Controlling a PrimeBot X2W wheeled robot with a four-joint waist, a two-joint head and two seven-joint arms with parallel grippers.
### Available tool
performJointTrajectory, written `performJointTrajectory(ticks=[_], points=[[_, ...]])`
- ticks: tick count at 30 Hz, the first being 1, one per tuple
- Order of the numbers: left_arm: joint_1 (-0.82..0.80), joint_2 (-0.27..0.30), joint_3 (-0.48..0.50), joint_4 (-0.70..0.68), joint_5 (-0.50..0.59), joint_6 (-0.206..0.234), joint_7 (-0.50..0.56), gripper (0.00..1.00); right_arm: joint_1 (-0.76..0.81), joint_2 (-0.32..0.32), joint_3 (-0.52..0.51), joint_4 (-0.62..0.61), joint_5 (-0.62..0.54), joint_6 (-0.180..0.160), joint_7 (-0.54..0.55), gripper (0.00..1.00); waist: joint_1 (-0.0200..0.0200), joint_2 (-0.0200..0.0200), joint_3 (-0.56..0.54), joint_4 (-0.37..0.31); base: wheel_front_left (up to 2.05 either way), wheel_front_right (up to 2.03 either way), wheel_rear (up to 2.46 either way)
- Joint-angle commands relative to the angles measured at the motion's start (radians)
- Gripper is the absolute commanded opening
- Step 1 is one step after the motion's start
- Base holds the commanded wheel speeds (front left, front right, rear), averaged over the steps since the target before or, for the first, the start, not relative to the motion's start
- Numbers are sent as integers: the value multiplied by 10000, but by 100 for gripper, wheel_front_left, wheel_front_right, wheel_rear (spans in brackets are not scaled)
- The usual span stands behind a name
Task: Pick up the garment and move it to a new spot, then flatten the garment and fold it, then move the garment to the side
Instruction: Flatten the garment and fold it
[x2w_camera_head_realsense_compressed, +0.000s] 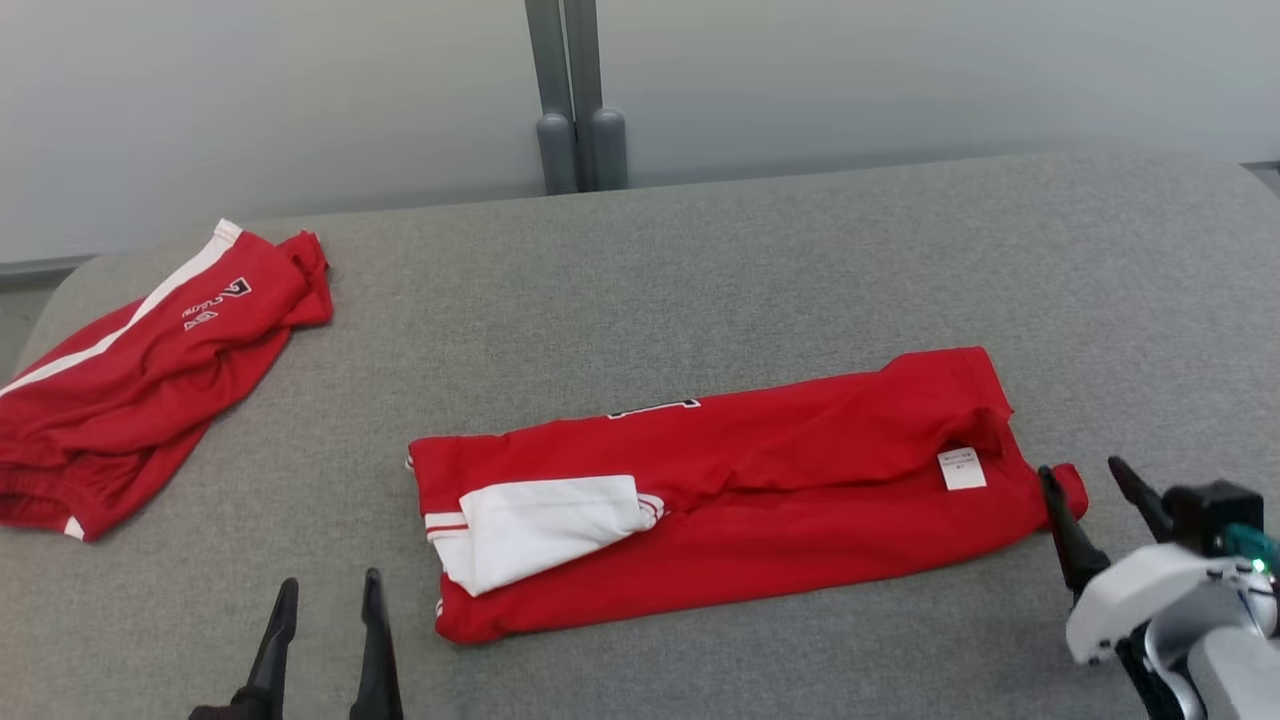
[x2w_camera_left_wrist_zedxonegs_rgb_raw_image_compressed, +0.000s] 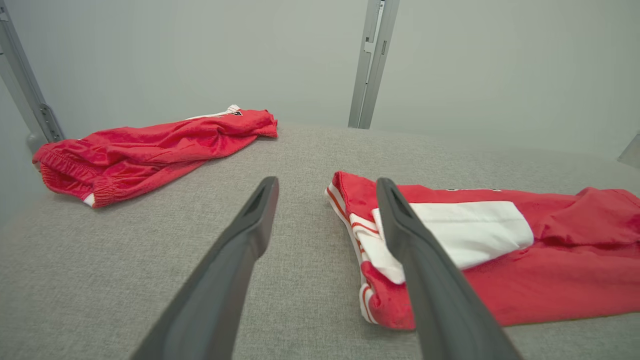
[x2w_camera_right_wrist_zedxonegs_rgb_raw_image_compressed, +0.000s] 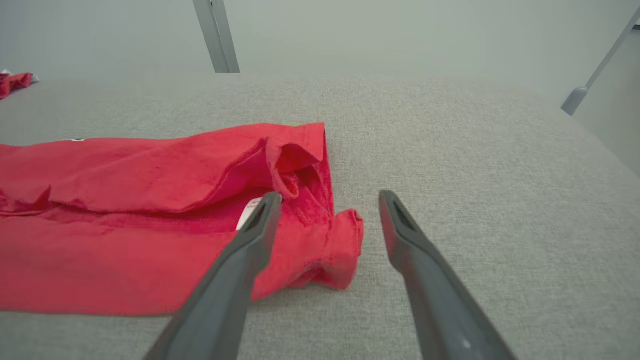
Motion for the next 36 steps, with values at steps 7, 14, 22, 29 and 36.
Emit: performJointTrajectory(ticks=[7,14,22,29,36], points=[[-513,-6,-535,146,-72,100,-27,100,-2134,136,8,1772,-8,-8,1276,100,1,0,724,699,0,0,0],[-537,-6,-927,290,-149,186,-28,100,-3059,203,-219,2918,334,-8,1276,100,1,0,782,1048,0,0,0],[-666,-7,-1043,251,-304,305,-28,100,-3373,85,-176,3843,600,-8,2126,100,1,0,965,1093,0,0,0],[-969,-7,-900,278,-208,240,-28,100,-3621,138,350,4214,1112,-4,3149,100,1,0,1316,1074,0,0,0],[-985,-7,-910,294,-324,366,-28,100,-2923,-239,1597,3231,2903,33,5156,60,1,0,1293,1095,0,0,0]])
